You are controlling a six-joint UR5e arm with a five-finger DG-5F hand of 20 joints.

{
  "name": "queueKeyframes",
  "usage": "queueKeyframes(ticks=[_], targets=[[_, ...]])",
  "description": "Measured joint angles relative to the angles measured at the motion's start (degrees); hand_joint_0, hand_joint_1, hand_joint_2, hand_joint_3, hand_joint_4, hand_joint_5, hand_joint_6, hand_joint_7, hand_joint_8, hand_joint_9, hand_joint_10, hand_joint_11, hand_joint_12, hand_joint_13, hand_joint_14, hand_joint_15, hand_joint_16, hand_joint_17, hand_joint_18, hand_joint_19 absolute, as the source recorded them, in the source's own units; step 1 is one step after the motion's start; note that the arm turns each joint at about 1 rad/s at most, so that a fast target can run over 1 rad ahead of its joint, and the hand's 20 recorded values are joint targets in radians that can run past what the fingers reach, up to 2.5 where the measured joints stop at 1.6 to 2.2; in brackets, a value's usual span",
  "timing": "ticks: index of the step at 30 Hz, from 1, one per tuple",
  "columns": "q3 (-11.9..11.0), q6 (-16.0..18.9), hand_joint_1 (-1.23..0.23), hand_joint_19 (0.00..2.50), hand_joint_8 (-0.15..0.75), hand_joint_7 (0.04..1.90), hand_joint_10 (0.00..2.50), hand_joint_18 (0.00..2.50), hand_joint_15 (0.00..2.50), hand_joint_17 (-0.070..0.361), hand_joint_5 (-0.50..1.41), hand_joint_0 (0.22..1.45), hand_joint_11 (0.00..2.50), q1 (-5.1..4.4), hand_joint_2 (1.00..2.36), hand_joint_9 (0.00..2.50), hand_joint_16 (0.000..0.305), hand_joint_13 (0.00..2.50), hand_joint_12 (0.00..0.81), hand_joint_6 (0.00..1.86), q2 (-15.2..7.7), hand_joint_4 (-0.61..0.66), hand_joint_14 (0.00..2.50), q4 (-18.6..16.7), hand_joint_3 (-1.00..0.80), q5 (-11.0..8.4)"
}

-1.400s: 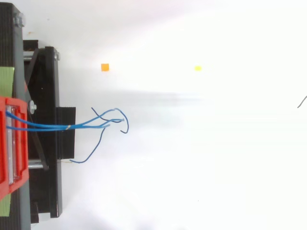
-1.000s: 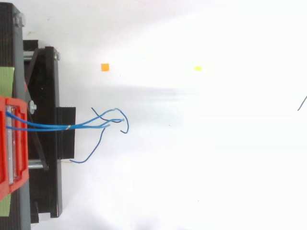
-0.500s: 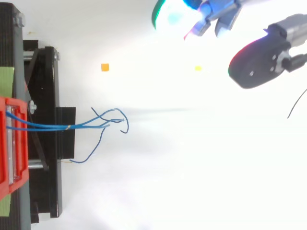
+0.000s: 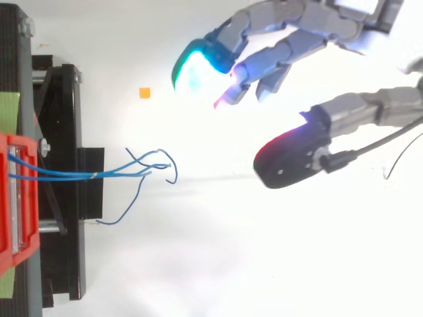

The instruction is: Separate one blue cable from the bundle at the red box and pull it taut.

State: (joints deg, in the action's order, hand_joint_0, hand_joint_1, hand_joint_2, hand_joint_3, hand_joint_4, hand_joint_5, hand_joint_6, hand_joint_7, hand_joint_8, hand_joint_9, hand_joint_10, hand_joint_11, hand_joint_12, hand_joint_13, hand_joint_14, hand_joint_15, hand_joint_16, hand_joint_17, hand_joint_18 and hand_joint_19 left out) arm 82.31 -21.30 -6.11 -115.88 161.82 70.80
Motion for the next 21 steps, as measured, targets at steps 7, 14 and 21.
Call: queueKeyframes(ticks=[7, 14, 21], targets=[[-1.37, 0.35, -0.63, 0.67, 0.371, 0.81, 0.01, 0.75, 0.39, 0.144, -0.21, 0.57, 0.58, -0.12, 1.0, 0.76, 0.064, 0.76, 0.426, 0.5, -2.09, 0.3, 0.01, -1.14, -0.49, 0.06], [-2.26, 0.43, -0.63, 0.68, 0.372, 0.81, 0.02, 0.76, 0.4, 0.144, -0.2, 0.58, 0.59, -0.3, 1.0, 0.77, 0.064, 0.77, 0.431, 0.5, -4.24, 0.31, 0.01, -3.6, -0.49, -0.01], [-2.53, 0.44, -0.63, 0.67, 0.377, 0.82, 0.02, 0.75, 0.4, 0.145, -0.2, 0.58, 0.6, -0.82, 1.0, 0.77, 0.065, 0.77, 0.436, 0.5, -6.55, 0.32, 0.01, -5.22, -0.49, 0.1]])
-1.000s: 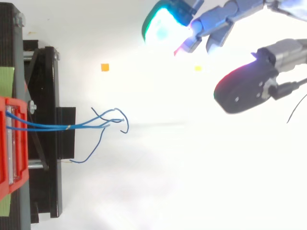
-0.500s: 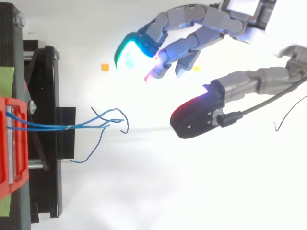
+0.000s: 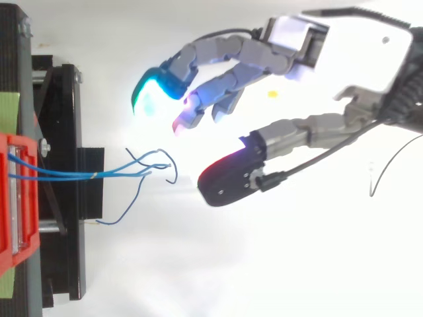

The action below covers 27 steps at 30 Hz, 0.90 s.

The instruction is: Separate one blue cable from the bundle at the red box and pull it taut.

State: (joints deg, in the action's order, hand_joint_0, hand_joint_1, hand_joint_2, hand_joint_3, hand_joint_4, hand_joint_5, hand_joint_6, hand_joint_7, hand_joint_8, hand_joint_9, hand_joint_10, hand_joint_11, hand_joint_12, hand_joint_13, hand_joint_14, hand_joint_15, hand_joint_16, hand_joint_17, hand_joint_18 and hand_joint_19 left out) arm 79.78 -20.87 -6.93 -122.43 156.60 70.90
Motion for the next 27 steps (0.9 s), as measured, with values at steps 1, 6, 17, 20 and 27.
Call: queueKeyframes(ticks=[1, 6, 17, 20, 27], targets=[[-0.38, 0.24, -0.63, 0.68, 0.377, 0.82, 0.01, 0.75, 0.4, 0.145, -0.2, 0.58, 0.61, -0.07, 1.0, 0.77, 0.064, 0.77, 0.437, 0.5, -0.79, 0.32, 0.01, -0.66, -0.49, 0.08], [-3.58, 1.38, -0.63, 0.68, 0.376, 0.83, 0.01, 0.75, 0.41, 0.145, -0.19, 0.58, 0.6, -0.17, 1.0, 0.77, 0.065, 0.77, 0.436, 0.5, -4.12, 0.33, 0.01, -2.39, -0.48, 0.92], [-5.87, 3.25, -0.64, 0.7, 0.379, 0.93, 0.02, 0.75, 0.45, 0.146, -0.16, 0.6, 0.62, -0.35, 1.0, 0.78, 0.065, 0.8, 0.439, 0.5, -7.04, 0.36, 0.02, -4.62, -0.44, 2.26], [-5.87, 4.59, -0.64, 0.69, 0.38, 0.96, 0.01, 0.76, 0.45, 0.146, -0.16, 0.62, 0.63, -0.24, 1.01, 0.79, 0.065, 0.8, 0.439, 0.5, -7.59, 0.36, 0.02, -5.19, -0.41, 2.58], [-5.91, 5.77, -0.65, 0.7, 0.385, 1.02, 0.02, 0.79, 0.47, 0.145, -0.14, 0.64, 0.65, -0.18, 1.01, 0.83, 0.065, 0.83, 0.439, 0.5, -7.8, 0.37, 0.02, -5.48, -0.39, 3.03]])
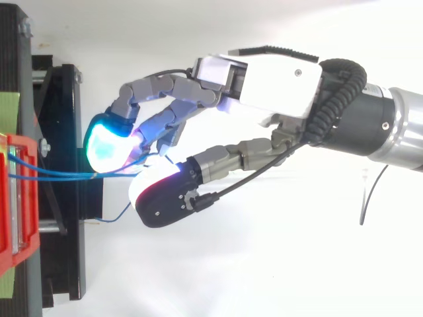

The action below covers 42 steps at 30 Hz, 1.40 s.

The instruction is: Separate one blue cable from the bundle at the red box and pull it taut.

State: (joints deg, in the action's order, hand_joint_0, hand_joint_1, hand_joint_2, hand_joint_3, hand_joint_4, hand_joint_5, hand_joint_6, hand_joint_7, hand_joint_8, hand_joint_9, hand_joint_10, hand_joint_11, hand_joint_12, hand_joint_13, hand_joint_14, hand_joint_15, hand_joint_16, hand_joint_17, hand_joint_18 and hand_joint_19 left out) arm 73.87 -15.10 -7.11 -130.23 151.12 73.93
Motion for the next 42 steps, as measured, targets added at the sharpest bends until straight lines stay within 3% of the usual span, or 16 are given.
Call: queueKeyframes(ticks=[13, 42], targets=[[-0.02, 1.41, -0.65, 0.72, 0.395, 1.05, 0.02, 0.86, 0.55, 0.147, -0.13, 0.66, 0.7, 0.16, 1.01, 0.92, 0.065, 0.92, 0.441, 0.5, -1.8, 0.37, 0.02, -4.63, -0.37, 0.83], [-0.12, 2.82, -0.67, 0.75, 0.392, 1.15, 0.02, 0.92, 0.65, 0.149, -0.12, 0.67, 0.78, 0.12, 1.01, 0.95, 0.066, 1.02, 0.44, 0.5, -2.24, 0.33, 0.02, -7.56, -0.33, 2.76]])
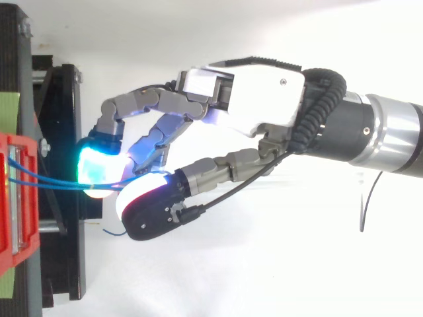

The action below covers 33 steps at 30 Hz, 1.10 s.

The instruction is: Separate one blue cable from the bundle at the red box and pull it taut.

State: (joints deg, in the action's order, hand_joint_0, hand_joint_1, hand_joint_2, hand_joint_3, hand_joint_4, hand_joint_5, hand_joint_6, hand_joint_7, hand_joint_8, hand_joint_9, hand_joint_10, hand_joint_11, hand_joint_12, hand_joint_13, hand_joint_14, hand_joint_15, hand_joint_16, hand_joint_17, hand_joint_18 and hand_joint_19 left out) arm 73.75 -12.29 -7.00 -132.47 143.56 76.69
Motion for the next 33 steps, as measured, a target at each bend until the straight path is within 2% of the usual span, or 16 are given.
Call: queueKeyframes(ticks=[3, 10, 19, 25, 33], targets=[[-0.01, 0.13, -0.67, 0.76, 0.391, 1.15, 0.02, 0.93, 0.65, 0.149, -0.12, 0.67, 0.77, 0.04, 1.01, 0.95, 0.066, 1.02, 0.439, 0.5, -0.21, 0.34, 0.02, -0.73, -0.33, 0.21], [-0.01, 0.95, -0.68, 0.76, 0.39, 1.15, 0.02, 0.94, 0.67, 0.149, -0.12, 0.69, 0.78, 0.32, 1.01, 0.96, 0.066, 1.05, 0.438, 0.5, -1.54, 0.34, 0.02, -3.63, -0.27, 2.17], [-0.02, 1.18, -0.67, 0.77, 0.392, 1.16, 0.02, 0.95, 0.7, 0.15, -0.12, 0.69, 0.78, 0.49, 1.01, 0.96, 0.067, 1.06, 0.438, 0.5, -1.85, 0.34, 0.02, -4.15, -0.33, 2.45], [-0.32, 2.03, -0.67, 0.78, 0.391, 1.2, 0.02, 0.96, 0.7, 0.15, -0.12, 0.68, 0.78, 0.81, 1.01, 0.96, 0.066, 1.08, 0.438, 0.5, -3.1, 0.33, 0.02, -5.23, -0.34, 3.58], [-1.52, 2.26, -0.67, 0.78, 0.392, 1.27, 0.02, 0.98, 0.71, 0.15, -0.11, 0.69, 0.79, 1.1, 1.01, 0.97, 0.067, 1.09, 0.44, 0.5, -3.25, 0.3, 0.03, -5.03, -0.33, 4.58]])
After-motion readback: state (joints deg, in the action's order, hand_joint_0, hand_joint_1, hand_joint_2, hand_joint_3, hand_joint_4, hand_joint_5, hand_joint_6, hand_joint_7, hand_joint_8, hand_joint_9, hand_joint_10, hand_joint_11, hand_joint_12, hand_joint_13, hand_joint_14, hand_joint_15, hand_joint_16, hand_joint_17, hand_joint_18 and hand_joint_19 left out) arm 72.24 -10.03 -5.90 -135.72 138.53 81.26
